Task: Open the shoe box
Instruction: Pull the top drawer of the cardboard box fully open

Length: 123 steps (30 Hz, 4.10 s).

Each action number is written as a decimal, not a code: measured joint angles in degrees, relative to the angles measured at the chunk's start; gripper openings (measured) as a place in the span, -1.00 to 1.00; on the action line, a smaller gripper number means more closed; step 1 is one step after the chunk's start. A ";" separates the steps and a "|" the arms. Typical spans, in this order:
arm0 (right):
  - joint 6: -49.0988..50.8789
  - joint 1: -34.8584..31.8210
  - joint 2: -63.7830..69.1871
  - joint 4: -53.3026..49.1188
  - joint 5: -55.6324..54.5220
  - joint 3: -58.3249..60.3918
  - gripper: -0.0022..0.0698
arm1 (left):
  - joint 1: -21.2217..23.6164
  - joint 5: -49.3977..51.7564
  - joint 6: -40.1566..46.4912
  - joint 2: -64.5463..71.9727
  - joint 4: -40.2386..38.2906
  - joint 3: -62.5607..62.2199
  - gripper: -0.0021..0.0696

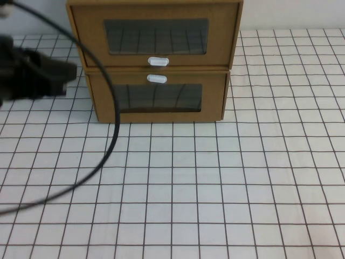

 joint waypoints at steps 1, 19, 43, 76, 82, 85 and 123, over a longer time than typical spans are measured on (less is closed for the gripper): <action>0.00 0.00 0.00 0.00 0.00 0.00 -0.98 | -0.13 0.56 0.85 2.74 -0.25 -4.00 -0.95; 0.00 0.00 0.00 0.00 0.00 0.00 -0.98 | -4.77 12.41 1.75 46.36 -0.75 -66.47 -0.95; 0.00 0.00 0.00 24.27 -10.55 0.00 -0.98 | -5.68 15.01 -0.60 59.55 -0.41 -75.11 -0.95; -14.96 6.02 57.45 26.14 24.46 -47.16 -0.98 | -5.68 16.72 -1.93 59.55 1.18 -75.24 -0.95; -8.73 22.02 70.59 15.23 21.10 -58.01 -0.98 | -5.68 16.72 -2.24 59.55 1.44 -75.32 -0.95; -0.80 30.99 77.23 3.02 21.00 -64.24 -0.98 | -5.68 16.72 -2.33 59.55 1.53 -75.32 -0.95; 49.46 50.84 111.06 -103.48 14.86 -82.34 -0.22 | -5.68 17.19 -2.33 59.55 1.53 -75.46 -0.95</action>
